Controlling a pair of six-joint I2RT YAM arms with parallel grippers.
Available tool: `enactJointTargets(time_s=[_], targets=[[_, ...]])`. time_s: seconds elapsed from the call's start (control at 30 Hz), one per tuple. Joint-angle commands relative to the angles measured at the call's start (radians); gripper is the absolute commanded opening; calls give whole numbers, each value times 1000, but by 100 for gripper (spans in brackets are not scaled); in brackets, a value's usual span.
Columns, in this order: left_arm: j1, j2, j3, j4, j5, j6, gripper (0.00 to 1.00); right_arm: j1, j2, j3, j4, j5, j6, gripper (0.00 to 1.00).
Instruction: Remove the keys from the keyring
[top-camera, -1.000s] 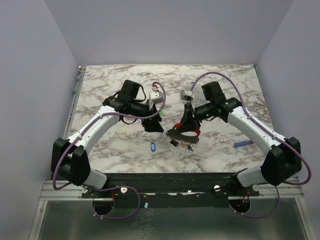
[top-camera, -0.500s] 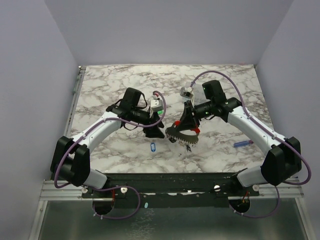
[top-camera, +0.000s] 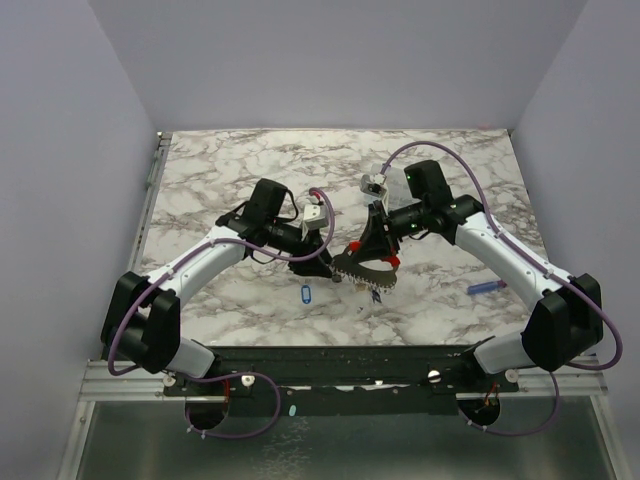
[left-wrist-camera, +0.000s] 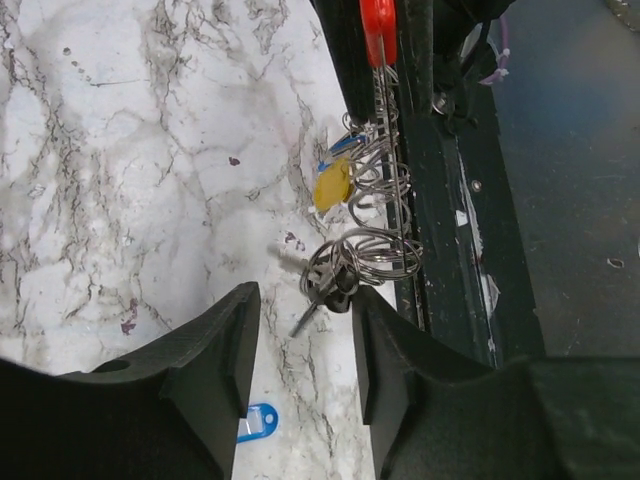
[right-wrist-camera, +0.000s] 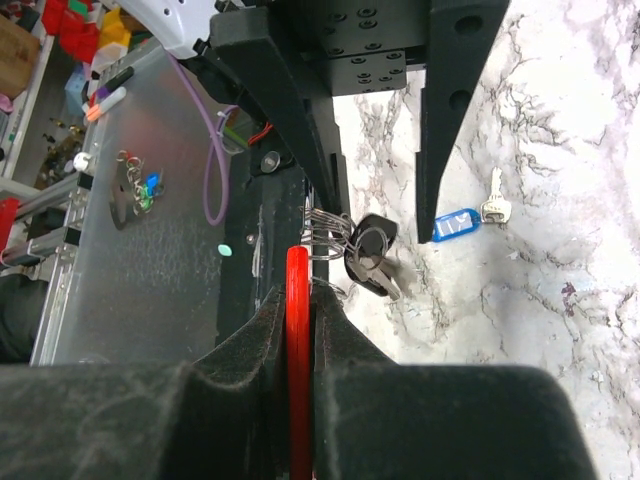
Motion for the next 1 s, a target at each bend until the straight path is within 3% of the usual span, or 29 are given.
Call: enactJointTargets(time_s=[0.0, 0.47, 0.7, 0.97], targets=[[-9, 0, -25, 16, 54, 35, 43, 6, -6, 42, 7, -41, 11, 1], [-7, -23, -33, 14, 49, 9, 10, 5, -13, 41, -13, -38, -6, 1], [-4, -32, -29, -11, 42, 13, 0, 6, -17, 33, -26, -35, -19, 1], [15, -54, 17, -176, -32, 102, 0, 6, -28, 24, -51, -18, -43, 0]])
